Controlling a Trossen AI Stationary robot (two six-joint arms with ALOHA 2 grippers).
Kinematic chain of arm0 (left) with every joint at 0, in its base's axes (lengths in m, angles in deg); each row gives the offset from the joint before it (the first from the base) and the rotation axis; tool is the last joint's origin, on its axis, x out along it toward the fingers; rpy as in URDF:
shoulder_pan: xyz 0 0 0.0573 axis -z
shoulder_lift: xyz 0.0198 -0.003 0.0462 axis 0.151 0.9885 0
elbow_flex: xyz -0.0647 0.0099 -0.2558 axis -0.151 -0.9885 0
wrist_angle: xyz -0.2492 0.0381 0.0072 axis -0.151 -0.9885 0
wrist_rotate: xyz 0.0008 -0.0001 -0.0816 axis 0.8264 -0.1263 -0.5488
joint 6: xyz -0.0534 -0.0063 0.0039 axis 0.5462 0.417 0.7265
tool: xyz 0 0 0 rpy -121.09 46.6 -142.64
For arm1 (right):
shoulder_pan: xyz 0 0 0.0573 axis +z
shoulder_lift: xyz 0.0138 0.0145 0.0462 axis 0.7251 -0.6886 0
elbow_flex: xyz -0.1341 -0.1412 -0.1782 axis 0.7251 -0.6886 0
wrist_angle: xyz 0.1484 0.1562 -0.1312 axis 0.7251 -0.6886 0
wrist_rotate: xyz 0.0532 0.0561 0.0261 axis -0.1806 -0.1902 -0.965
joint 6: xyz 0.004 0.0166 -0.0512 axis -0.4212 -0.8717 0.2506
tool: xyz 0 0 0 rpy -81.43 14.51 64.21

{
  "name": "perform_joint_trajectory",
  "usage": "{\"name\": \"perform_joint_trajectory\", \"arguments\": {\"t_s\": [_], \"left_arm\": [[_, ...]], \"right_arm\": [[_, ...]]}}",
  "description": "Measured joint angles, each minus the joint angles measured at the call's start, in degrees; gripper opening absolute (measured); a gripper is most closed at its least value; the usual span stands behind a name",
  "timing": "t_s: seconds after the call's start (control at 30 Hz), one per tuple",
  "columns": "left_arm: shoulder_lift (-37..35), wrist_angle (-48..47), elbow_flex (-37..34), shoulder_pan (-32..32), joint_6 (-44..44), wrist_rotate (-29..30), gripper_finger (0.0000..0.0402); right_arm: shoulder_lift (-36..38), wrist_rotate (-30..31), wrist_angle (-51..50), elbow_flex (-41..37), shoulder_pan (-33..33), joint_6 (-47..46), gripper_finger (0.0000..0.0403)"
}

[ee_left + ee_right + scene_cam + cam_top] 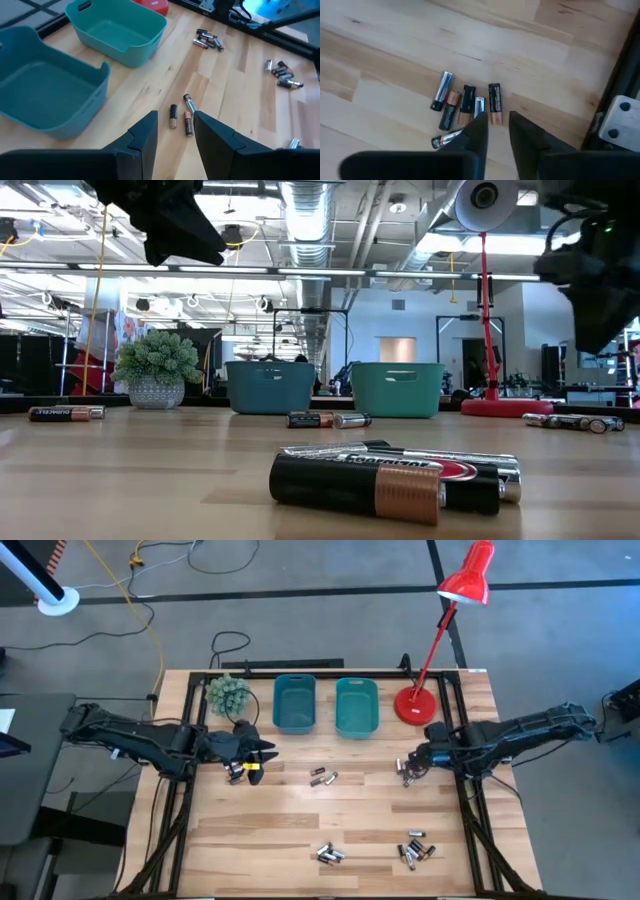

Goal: Sort batteries
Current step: Put the black battery into the green bin

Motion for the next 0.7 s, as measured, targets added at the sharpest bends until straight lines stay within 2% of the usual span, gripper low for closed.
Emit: {"name": "perform_joint_trajectory", "arguments": {"t_s": [0.2,0.33,0.5,0.7], "left_arm": [[0.00,0.02,0.02,-0.02,-3.81,0.00,0.0123],[0.00,0.04,0.02,-0.02,-5.76,0.02,0.0123],[0.00,0.04,0.04,-0.02,-6.53,0.01,0.0123],[0.00,0.02,0.07,-0.03,-6.52,0.00,0.0123]], "right_arm": [[-0.03,-3.60,0.21,-0.75,-9.40,9.35,0.0175],[-0.03,-8.69,4.69,-3.80,-15.97,16.03,0.0200],[-0.11,-10.78,8.63,-7.07,-21.34,21.18,0.0195],[-0.77,-12.93,11.55,-8.87,-21.93,25.00,0.0168]]}}
